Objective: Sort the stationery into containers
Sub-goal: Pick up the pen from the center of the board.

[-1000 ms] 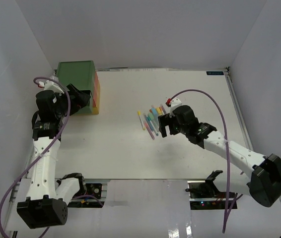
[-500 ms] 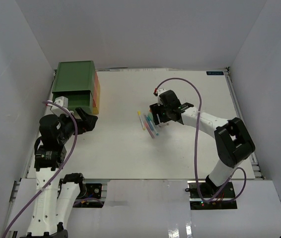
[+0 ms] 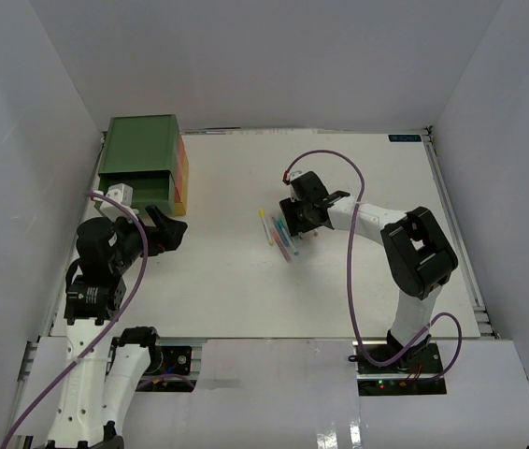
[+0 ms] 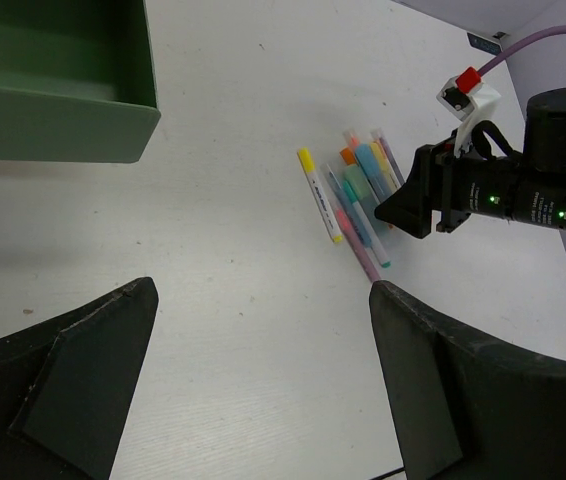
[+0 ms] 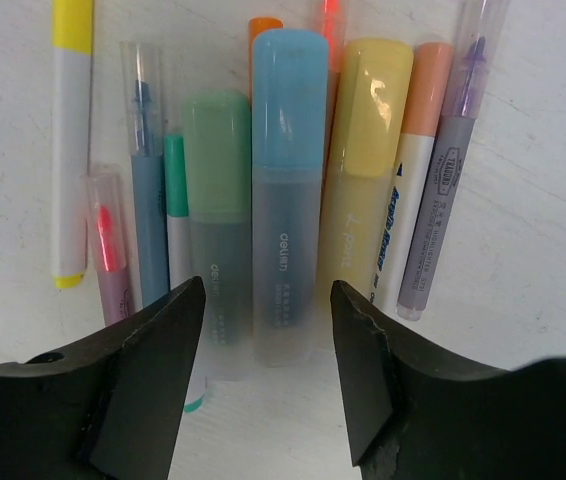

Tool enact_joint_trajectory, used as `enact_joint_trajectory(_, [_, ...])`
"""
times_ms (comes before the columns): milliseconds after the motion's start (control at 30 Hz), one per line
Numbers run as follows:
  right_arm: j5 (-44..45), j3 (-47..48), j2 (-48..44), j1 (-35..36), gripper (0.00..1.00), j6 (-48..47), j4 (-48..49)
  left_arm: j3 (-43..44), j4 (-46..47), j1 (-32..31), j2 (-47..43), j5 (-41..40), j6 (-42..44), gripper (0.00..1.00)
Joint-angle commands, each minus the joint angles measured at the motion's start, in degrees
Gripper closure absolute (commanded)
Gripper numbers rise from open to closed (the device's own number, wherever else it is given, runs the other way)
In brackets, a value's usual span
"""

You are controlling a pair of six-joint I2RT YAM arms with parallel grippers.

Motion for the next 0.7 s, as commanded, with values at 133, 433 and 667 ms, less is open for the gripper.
enact_joint_trajectory(133, [1.2, 2.4, 1.3, -0.2, 0.43, -0.7, -0.4, -0.5, -0.5, -0.3, -0.1, 1.2, -0.9, 0.02])
enact_joint_trajectory(433, [1.6, 2.1, 1.3, -0.1, 0.59, -1.0, -0.4, -1.2, 0.1, -0.3, 0.1, 2.0, -1.4, 0.02])
enact_joint_trajectory(667, [2.8, 1.2, -1.9, -0.2, 0.8, -1.5, -1.1, -1.9, 0.7, -0.3, 0.1, 3.9, -2.7, 0.02])
